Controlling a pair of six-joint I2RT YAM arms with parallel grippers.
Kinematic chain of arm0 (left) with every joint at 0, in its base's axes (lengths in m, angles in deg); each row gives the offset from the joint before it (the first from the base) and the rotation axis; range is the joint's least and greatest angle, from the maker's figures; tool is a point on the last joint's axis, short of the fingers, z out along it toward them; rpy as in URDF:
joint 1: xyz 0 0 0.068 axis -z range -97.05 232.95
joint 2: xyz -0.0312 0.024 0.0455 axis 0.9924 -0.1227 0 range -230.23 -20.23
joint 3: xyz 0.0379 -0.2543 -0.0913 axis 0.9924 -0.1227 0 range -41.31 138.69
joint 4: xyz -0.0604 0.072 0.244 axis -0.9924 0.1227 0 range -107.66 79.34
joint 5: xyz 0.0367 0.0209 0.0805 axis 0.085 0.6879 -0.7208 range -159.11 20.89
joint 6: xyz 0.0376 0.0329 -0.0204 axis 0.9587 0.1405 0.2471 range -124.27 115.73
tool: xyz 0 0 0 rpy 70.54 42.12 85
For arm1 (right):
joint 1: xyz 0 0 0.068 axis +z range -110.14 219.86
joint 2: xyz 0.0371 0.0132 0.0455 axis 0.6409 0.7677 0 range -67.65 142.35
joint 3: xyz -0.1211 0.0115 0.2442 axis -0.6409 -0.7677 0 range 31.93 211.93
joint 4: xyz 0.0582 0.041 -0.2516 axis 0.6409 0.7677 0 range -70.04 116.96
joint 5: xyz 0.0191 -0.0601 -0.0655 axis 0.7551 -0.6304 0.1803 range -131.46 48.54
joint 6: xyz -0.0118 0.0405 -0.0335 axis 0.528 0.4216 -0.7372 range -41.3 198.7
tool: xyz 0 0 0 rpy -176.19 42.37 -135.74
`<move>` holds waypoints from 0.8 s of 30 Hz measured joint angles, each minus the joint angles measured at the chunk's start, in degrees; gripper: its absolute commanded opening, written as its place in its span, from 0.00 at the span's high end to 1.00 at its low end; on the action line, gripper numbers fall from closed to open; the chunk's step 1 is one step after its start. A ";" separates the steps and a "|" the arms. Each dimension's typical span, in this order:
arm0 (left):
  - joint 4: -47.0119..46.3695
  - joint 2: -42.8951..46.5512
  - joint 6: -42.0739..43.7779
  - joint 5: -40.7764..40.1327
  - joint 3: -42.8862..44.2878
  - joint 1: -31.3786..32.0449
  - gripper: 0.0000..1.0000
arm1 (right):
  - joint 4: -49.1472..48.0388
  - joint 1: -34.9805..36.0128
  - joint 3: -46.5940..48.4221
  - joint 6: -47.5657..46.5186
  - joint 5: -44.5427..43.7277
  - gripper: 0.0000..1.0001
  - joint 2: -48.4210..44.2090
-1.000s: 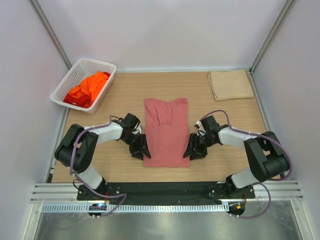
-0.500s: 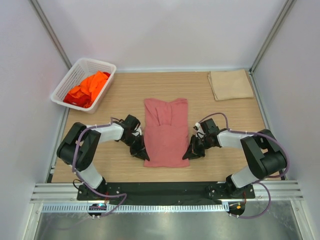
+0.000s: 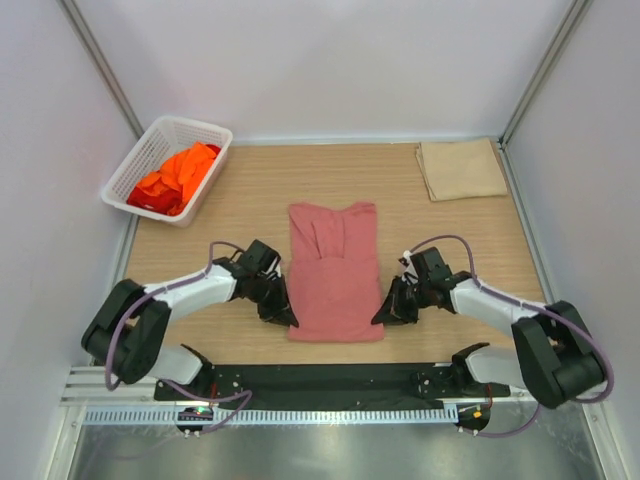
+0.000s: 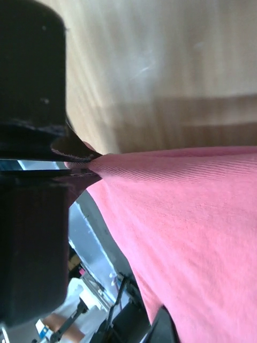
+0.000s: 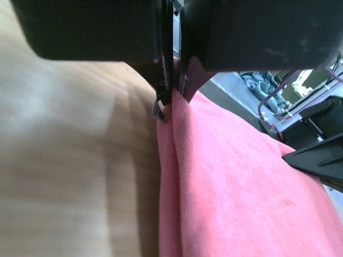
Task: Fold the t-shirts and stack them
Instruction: Fold the tshirt
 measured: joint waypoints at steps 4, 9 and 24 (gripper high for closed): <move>1.70 7.96 -3.72 -0.37 -1.68 1.03 1.00 | 3.58 0.11 -1.92 2.14 0.79 0.98 -8.39; 7.45 17.09 -6.88 -1.97 1.07 1.55 1.00 | 9.40 0.13 -0.68 3.45 1.31 0.98 -17.16; 17.53 1.09 -2.47 -4.20 23.32 -4.85 1.00 | 16.55 -4.00 22.67 0.70 0.98 0.98 0.09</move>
